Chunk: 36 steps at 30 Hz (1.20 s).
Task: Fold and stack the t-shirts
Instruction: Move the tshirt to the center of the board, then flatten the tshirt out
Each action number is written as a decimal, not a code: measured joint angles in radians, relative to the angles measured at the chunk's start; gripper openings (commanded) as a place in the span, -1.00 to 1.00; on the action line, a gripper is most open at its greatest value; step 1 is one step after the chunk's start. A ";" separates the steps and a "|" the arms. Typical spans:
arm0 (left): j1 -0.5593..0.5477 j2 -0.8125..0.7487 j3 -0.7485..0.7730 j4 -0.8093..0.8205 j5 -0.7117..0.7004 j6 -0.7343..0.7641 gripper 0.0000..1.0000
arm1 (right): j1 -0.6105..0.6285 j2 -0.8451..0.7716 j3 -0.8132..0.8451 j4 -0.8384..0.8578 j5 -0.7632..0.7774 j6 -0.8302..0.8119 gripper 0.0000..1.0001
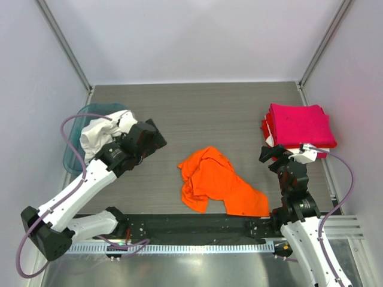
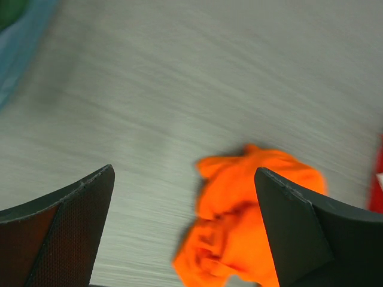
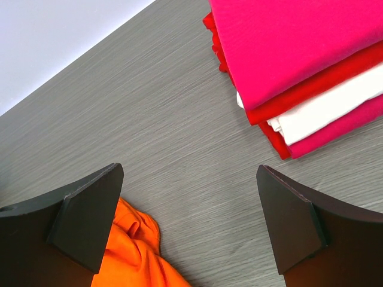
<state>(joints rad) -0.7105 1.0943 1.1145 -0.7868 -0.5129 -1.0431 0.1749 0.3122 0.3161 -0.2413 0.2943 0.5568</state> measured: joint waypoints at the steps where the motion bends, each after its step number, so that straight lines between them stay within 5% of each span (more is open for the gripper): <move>1: 0.035 -0.023 -0.059 0.004 -0.011 0.001 0.98 | 0.000 0.000 0.000 0.000 0.000 0.000 0.99; 11: 0.257 0.087 -0.414 0.115 0.143 0.003 0.94 | 0.000 0.000 0.000 0.000 0.000 0.000 0.99; 21: 0.584 0.504 -0.189 0.158 0.264 0.021 0.82 | 0.000 0.002 0.000 0.000 0.000 0.000 0.99; 28: 0.885 0.412 -0.211 0.136 0.399 -0.017 0.74 | 0.000 0.002 0.000 0.000 0.001 0.002 0.99; 32: 0.864 0.333 -0.280 0.219 0.478 0.015 0.83 | 0.000 0.002 0.000 0.000 0.001 0.003 0.99; 36: 0.709 0.237 -0.297 0.304 0.532 0.104 0.96 | 0.000 0.003 0.000 0.000 0.003 0.004 0.99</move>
<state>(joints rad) -0.0017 1.3315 0.8173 -0.4828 0.0193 -0.9390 0.1749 0.3149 0.3161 -0.2417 0.2970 0.5606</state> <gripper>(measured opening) 0.958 0.996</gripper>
